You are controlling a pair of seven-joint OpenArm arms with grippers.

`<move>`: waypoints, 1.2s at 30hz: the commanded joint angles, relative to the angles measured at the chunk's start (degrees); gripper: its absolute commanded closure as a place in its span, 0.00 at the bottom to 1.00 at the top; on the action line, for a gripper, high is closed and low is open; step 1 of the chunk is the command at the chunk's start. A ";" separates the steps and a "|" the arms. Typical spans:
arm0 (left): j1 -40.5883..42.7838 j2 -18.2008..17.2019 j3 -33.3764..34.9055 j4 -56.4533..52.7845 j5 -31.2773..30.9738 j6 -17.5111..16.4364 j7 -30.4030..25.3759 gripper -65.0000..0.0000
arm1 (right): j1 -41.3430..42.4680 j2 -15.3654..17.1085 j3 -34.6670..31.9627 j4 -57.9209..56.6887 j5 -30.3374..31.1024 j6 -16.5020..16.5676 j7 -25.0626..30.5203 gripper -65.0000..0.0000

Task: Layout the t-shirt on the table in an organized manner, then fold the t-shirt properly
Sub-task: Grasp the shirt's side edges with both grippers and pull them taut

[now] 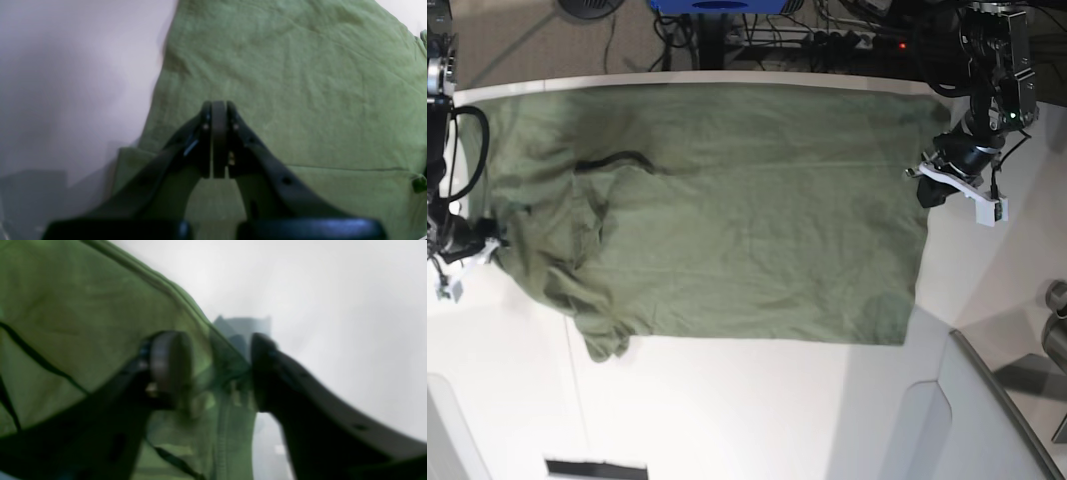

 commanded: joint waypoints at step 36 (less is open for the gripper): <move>-2.82 1.88 2.41 -5.27 12.44 -0.27 -1.39 1.00 | -18.55 -0.82 7.94 33.06 0.67 0.07 -1.31 1.00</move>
